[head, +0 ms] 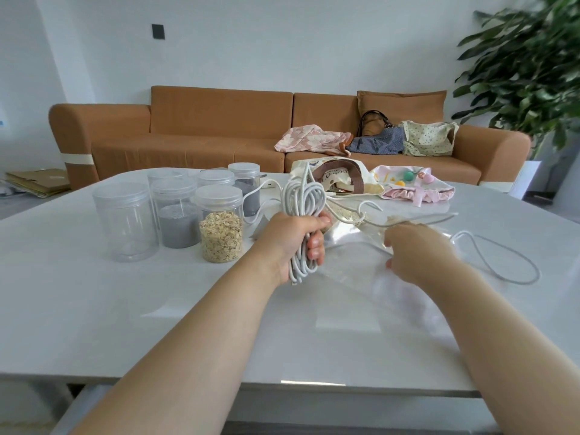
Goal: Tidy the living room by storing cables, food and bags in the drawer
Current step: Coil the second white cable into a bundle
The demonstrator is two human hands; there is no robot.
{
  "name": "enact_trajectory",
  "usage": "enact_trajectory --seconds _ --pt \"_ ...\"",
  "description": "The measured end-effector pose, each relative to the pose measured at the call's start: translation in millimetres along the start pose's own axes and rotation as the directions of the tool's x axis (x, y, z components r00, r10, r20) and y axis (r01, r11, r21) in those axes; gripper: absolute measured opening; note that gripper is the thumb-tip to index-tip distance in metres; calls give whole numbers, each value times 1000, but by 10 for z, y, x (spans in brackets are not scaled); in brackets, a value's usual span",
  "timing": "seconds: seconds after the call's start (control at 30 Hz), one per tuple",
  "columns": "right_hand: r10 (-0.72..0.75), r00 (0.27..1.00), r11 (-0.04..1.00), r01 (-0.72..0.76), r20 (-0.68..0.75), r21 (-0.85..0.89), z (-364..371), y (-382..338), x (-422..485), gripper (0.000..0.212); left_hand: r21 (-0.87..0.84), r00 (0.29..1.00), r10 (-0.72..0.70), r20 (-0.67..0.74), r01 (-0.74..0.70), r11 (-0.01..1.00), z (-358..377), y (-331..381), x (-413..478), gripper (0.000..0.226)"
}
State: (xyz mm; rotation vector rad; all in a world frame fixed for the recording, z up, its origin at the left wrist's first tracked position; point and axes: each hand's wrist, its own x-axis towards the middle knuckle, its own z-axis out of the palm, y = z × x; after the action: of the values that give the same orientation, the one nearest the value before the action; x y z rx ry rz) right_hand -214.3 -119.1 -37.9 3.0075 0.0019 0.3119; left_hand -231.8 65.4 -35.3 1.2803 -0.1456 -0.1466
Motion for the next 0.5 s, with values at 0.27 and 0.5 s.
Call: enact_trajectory --seconds 0.27,0.5 --pt "79 960 969 -10 -267 248 -161 -100 -91 31 83 953 -220 209 207 975 -44 46 -41 20" --pt "-226 971 803 232 -79 549 44 -135 26 62 135 874 -236 425 196 971 -38 60 -99 5"
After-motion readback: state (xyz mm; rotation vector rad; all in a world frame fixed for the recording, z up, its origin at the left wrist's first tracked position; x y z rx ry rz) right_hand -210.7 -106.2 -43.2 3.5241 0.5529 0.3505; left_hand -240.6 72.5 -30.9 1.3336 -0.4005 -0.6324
